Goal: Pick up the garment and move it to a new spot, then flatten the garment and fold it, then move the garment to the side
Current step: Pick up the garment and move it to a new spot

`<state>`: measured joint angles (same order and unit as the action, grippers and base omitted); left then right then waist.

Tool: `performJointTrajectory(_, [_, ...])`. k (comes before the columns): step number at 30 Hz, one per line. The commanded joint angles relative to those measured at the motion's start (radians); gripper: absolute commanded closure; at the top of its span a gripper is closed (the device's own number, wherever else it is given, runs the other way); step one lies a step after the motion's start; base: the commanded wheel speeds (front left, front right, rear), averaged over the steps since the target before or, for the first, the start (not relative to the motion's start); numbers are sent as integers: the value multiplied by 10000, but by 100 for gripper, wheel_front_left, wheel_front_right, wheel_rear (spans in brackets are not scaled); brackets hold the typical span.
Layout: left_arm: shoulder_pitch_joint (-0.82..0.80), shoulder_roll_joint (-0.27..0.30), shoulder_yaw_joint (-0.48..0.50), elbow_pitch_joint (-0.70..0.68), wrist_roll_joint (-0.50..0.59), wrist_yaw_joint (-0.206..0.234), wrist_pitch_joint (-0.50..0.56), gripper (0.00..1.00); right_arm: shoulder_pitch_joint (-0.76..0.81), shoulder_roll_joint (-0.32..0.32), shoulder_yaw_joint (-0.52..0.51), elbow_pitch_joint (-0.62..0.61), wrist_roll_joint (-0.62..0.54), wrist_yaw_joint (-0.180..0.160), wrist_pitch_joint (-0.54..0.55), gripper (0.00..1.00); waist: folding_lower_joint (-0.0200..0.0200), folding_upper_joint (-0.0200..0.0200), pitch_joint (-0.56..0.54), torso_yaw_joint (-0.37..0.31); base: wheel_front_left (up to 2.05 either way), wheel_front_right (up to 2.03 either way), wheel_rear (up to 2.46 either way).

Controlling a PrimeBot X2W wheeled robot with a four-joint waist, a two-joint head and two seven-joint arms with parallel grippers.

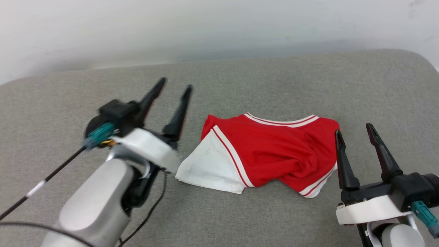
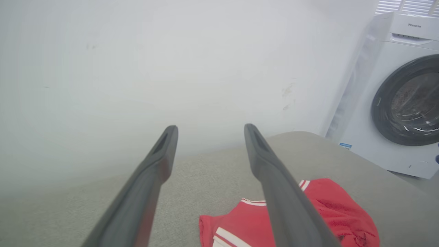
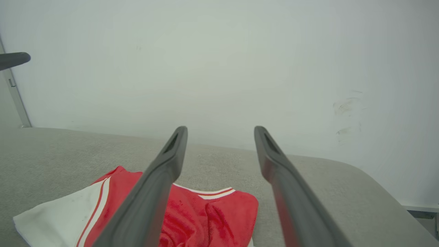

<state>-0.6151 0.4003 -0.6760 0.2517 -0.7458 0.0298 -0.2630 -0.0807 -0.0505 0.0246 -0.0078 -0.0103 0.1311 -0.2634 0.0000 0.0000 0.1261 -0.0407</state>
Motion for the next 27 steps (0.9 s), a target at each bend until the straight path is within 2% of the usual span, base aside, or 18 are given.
performJointTrajectory(1, [399, 100, 393, -291, 247, 94, -21, 0, 87, 7, -11, -1, -80, -7, -21, 0, 0, 0, -262, 268, 0, 0, 0])
performJointTrajectory(7, [2545, 349, 2968, -1839, 1514, 411, -22, 0, 260, 6, 62, -119, -13, -7, -21, 0, 0, 0, -533, 459, 0, 0, 0])
performJointTrajectory(13, [4744, -141, 4456, -2906, 2590, 474, -23, 0, 412, 6, 9, -242, 42, -7, -21, 0, 0, 0, -663, 492, 0, 0, 0])
performJointTrajectory(18, [6108, -995, 5114, -3204, 3165, 278, -24, 0, 539, 6, -83, -410, 69, -7, -21, 0, 0, 0, -690, 520, 0, 0, 0])
performJointTrajectory(22, [6559, -1469, 5344, -3105, 3732, -7, -24, 0, 593, 6, -145, -461, 75, -7, -21, 0, 0, 0, -682, 550, 0, 0, 0])
performJointTrajectory(27, [6643, -1781, 5675, -3017, 4156, -393, -24, 0, 539, 6, -109, -534, 68, -7, -21, 0, 0, 0, -628, 500, 0, 0, 0])
